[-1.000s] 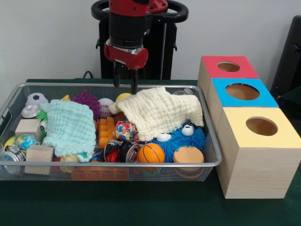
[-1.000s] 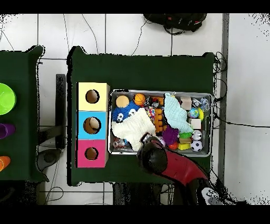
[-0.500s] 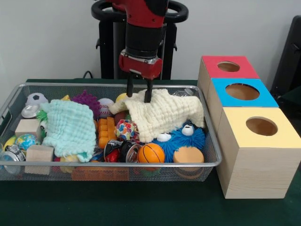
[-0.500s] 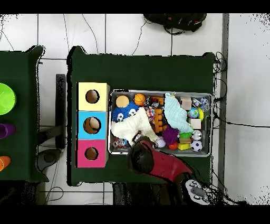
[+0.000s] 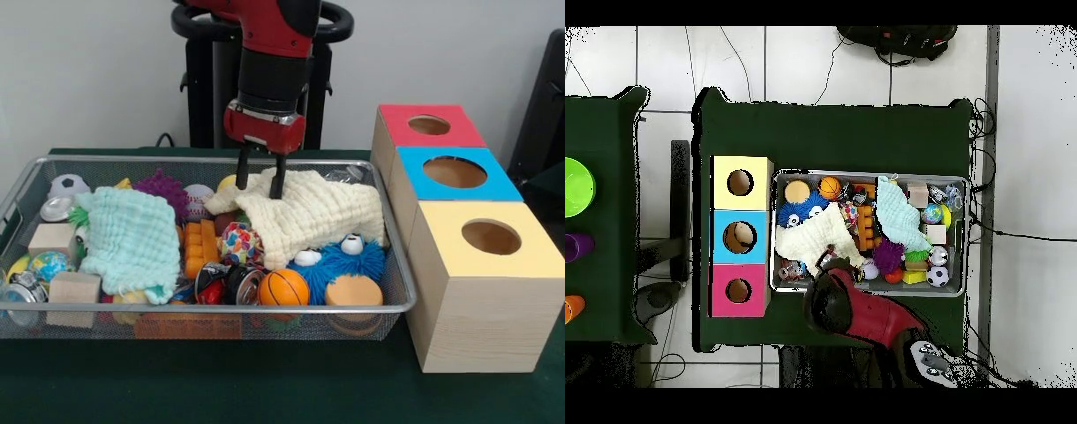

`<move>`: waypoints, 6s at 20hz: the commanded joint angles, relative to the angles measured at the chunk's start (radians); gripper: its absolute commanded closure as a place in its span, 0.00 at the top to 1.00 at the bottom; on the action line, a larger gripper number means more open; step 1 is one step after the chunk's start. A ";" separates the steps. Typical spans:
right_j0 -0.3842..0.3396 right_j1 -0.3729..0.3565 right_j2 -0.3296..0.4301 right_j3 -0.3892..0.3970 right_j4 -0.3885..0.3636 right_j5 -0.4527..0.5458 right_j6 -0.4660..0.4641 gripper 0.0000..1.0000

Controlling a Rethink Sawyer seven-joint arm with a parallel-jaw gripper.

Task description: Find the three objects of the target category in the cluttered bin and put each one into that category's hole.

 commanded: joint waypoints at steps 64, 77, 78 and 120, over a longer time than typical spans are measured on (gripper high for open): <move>0.162 0.000 0.065 0.010 0.346 -0.182 0.289 1.00; 0.136 0.267 0.083 -0.021 0.240 -0.321 0.214 1.00; 0.139 0.263 0.082 -0.016 0.244 -0.321 0.209 1.00; -0.355 -0.204 0.329 -0.069 0.162 0.351 -0.047 0.00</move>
